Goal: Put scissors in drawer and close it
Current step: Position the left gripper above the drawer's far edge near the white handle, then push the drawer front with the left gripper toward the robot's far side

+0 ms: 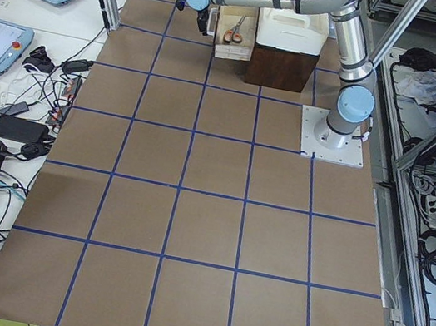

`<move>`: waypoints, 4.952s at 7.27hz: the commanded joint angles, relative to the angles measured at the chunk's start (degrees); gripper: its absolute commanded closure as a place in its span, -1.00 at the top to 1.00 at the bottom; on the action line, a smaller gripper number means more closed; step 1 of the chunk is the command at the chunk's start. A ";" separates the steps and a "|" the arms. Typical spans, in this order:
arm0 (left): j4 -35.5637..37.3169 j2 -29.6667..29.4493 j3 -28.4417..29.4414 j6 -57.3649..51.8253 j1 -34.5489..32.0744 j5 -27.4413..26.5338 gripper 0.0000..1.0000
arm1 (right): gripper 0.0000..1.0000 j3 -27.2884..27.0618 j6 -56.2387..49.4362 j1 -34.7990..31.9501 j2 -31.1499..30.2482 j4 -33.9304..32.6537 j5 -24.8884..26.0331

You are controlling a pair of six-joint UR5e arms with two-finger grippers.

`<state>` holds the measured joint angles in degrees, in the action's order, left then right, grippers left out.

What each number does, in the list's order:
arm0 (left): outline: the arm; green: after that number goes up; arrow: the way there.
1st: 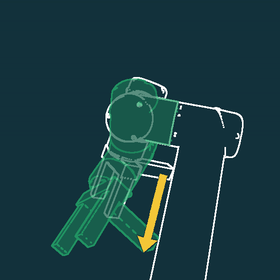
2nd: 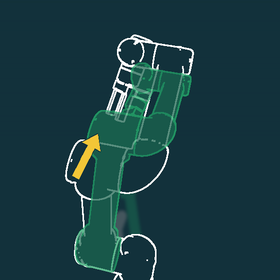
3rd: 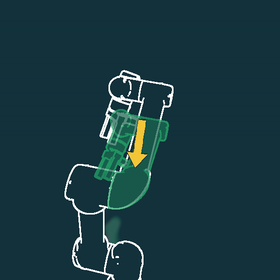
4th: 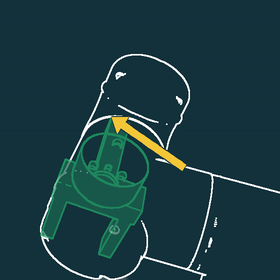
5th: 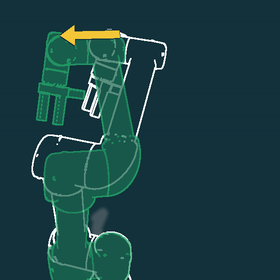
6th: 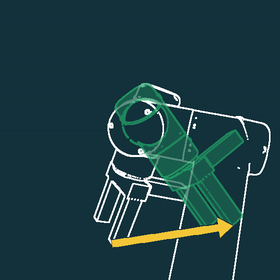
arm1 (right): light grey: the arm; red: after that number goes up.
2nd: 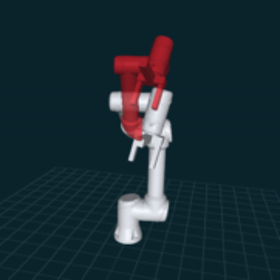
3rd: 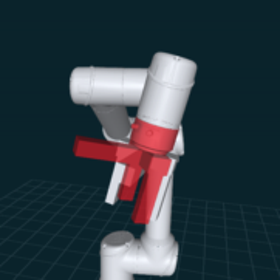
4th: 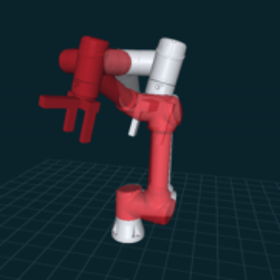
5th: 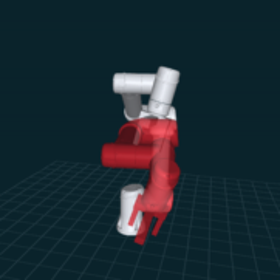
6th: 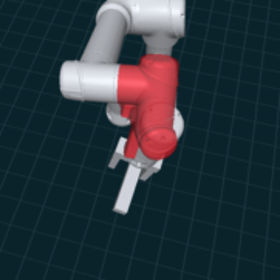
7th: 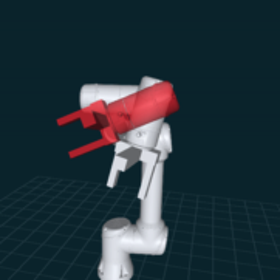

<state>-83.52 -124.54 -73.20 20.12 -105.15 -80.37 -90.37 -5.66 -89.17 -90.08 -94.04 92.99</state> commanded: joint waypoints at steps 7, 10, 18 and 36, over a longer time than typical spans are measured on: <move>-0.07 1.32 0.87 -0.61 0.38 -0.23 1.00 | 1.00 -0.94 -0.05 -0.04 -0.62 0.26 -3.35; 6.53 -0.71 0.78 -1.22 0.39 -1.89 1.00 | 1.00 -0.94 0.13 -0.04 -0.62 -0.27 -3.34; 0.83 2.72 -3.00 -2.02 -1.81 -2.16 1.00 | 1.00 -0.94 0.21 -0.04 -0.62 -0.44 -2.29; -7.61 9.84 -9.33 -4.04 -3.31 -2.34 1.00 | 1.00 -0.94 0.12 -0.04 -0.62 -0.27 -3.35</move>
<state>-89.97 -114.95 -82.46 16.07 -108.38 -82.69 -91.32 -5.67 -89.21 -90.85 -94.28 89.53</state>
